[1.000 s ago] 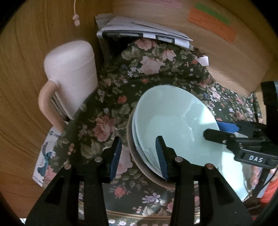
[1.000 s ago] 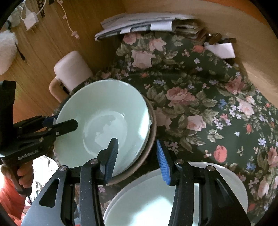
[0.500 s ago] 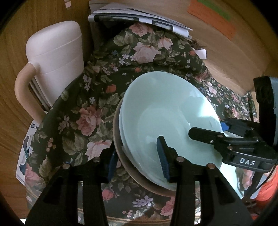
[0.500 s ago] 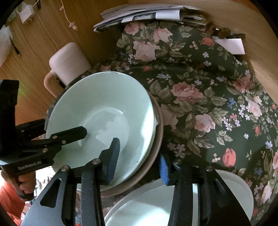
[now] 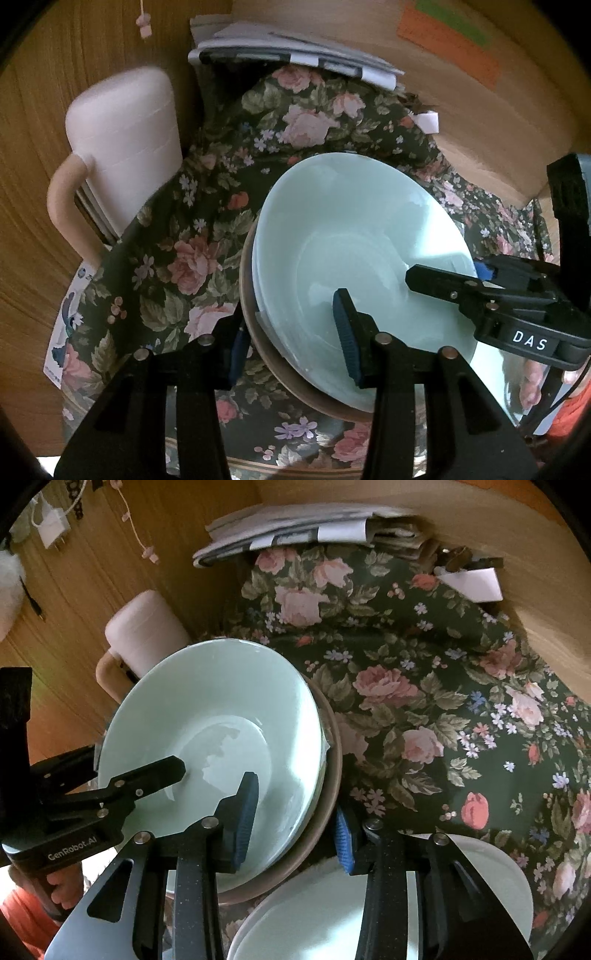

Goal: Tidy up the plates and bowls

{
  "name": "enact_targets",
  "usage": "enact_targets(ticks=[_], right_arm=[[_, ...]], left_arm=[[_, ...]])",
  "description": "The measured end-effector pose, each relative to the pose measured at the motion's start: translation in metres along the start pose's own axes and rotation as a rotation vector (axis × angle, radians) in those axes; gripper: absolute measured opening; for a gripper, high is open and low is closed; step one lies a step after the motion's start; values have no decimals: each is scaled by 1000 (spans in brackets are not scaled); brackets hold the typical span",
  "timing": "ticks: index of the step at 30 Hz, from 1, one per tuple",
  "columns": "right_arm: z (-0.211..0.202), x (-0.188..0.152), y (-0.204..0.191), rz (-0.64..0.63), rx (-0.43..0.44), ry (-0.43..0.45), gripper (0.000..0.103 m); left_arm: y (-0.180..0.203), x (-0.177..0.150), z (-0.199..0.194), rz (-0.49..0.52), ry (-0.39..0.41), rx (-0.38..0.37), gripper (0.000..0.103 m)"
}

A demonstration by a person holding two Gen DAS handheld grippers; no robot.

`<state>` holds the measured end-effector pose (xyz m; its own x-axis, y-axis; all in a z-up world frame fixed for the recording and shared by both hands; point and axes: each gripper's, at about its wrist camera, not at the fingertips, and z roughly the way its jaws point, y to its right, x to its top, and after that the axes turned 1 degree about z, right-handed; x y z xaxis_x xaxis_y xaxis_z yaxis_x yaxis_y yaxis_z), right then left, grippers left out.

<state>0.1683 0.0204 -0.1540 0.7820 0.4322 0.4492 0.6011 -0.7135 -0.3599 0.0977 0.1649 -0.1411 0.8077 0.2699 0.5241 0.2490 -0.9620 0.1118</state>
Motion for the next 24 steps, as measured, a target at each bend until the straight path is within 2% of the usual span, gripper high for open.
enact_targets(ticks=[10,24], right_arm=[[-43,-2,6,13,-28,75,34],[-94,-24,32,72,-87,140,34]], left_arm=[[25,12,-24,45,62,-30,43],[75,15,-35,132,67,-95,43]])
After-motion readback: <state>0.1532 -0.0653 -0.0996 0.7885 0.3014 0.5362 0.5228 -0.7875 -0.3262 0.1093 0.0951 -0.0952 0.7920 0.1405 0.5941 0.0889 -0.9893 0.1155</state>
